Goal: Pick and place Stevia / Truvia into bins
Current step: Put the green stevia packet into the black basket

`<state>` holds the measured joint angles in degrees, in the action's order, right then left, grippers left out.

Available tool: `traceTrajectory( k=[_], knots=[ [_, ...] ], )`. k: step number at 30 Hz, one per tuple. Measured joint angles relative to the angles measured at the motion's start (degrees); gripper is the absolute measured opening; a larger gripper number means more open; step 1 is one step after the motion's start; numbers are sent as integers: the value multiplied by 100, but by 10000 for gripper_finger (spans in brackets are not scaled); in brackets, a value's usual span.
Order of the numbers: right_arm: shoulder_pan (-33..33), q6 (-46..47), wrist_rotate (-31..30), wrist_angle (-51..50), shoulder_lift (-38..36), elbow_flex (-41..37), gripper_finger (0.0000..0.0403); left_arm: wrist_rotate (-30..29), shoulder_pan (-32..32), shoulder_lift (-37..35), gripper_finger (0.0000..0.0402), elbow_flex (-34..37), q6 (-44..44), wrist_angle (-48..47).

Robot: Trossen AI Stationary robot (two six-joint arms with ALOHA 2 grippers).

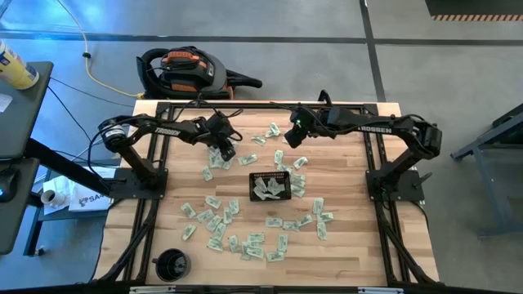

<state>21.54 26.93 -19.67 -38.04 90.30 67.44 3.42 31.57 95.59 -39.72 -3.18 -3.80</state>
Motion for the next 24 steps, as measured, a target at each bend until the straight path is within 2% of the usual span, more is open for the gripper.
traceTrajectory(
  k=[5,8,11,15,19,22,24],
  knots=[
    [27,-2,35,0,2,0,165,6,4,27,121,13,292,184],
    [27,0,68,2,2,0,161,374,9,58,66,22,410,510],
    [-13,0,77,91,-10,0,155,731,-9,33,24,-182,104,423],
    [-139,76,-16,232,-176,-2,145,1210,-27,-176,25,-745,-50,91],
    [-291,305,-374,172,-413,-2,136,1767,-137,-503,44,-1314,140,12],
    [-409,420,-602,93,-645,-2,133,2472,-330,-617,37,-1730,286,45],
    [-516,463,-726,25,-780,-2,133,2629,-508,-621,26,-1905,331,44]
  ],
)
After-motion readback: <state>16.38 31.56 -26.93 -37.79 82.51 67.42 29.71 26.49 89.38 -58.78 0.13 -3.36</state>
